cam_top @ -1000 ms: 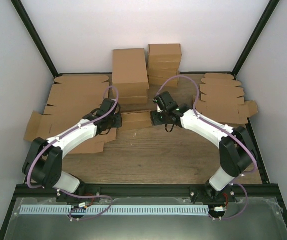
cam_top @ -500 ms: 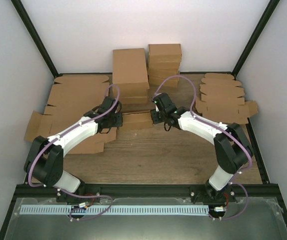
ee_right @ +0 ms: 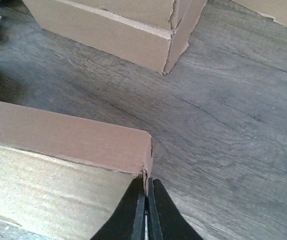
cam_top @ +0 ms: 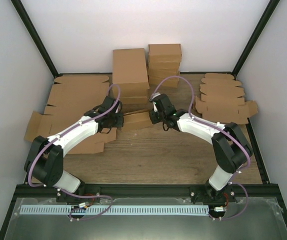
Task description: Fold the paper box
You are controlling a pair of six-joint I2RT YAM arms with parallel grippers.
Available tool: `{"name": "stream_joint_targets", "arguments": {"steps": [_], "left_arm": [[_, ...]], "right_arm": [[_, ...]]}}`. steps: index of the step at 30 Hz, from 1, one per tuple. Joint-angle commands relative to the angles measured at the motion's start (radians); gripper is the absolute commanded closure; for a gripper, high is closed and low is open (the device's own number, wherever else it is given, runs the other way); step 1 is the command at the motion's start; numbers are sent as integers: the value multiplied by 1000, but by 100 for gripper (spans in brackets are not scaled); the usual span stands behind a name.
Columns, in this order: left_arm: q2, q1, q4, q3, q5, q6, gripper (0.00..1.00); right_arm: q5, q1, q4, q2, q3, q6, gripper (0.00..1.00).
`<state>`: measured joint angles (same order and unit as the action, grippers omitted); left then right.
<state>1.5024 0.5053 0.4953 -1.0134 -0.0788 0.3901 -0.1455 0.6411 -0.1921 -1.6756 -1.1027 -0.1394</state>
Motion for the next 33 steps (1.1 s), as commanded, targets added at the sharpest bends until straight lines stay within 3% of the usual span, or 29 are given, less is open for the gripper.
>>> {"name": "stream_joint_targets", "arguments": {"steps": [1,10,15,22,30,33], "left_arm": [[15,7,76,-22,32,-12,96],[-33,24,189,-67,92,-5,96],[-86,45,252,-59,139,21,96],[-178,87,270,13,178,80,95],[-281,163,167,128,211,166,93],[-315,187,149,150,205,188,86]], "right_arm": [[-42,7,-6,25,-4,3,99],[-12,45,-269,76,-58,-111,99],[79,61,-360,138,-34,-175,99],[209,70,-367,295,102,-263,98],[277,89,-296,413,278,-345,98],[278,93,-294,438,312,-362,99]]}}
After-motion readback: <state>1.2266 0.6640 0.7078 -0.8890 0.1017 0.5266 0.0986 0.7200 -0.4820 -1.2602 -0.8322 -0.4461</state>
